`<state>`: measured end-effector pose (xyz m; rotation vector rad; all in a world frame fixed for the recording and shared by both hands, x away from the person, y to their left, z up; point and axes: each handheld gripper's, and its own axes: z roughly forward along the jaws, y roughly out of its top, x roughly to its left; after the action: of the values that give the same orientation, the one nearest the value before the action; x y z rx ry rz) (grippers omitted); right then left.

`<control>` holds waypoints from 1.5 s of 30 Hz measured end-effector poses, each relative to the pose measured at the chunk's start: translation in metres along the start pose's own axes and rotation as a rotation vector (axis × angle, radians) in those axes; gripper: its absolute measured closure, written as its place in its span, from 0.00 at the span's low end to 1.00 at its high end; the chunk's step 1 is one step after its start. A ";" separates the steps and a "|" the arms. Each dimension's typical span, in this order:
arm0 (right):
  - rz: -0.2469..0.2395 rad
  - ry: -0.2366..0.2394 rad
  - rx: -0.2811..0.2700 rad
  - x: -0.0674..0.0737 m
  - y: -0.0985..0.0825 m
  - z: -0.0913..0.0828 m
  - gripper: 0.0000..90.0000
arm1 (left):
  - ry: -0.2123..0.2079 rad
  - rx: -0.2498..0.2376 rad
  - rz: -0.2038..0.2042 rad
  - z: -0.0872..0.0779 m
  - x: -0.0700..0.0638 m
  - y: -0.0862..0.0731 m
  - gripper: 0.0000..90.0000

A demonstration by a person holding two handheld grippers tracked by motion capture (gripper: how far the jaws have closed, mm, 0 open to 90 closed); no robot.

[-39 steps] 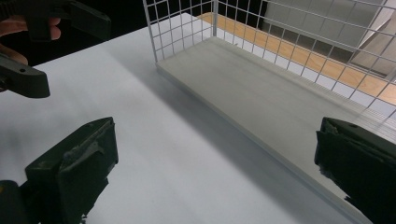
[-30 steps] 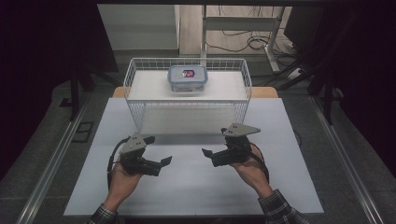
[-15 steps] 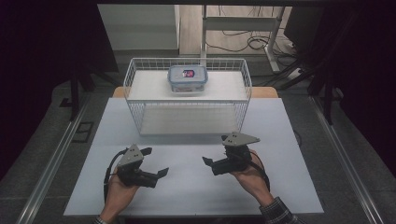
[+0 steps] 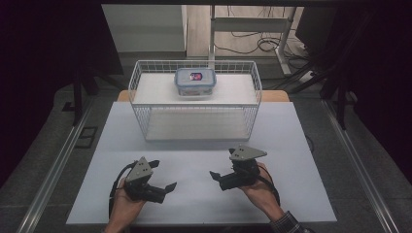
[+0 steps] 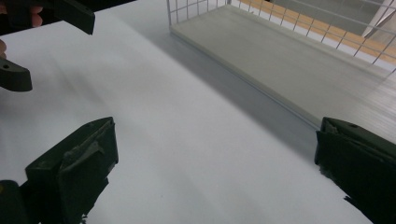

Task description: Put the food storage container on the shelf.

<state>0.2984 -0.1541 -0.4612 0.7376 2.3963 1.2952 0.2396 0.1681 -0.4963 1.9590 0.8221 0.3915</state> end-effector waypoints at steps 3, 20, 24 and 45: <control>-0.001 -0.001 0.008 0.001 -0.003 0.000 0.00 | -0.001 0.004 0.001 0.000 -0.001 -0.001 0.04; -0.008 -0.008 0.050 0.007 -0.024 -0.004 0.00 | 0.002 0.051 0.007 -0.001 -0.005 -0.015 0.04; -0.012 -0.015 0.057 0.006 -0.027 -0.006 0.00 | 0.008 0.057 0.003 -0.003 -0.004 -0.017 0.04; -0.001 -0.063 0.093 -0.006 -0.044 -0.027 0.00 | 0.061 0.068 -0.039 -0.026 0.008 -0.033 0.04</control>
<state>0.2771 -0.1961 -0.4835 0.7906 2.4197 1.1498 0.2176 0.2009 -0.5122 1.9992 0.9219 0.4062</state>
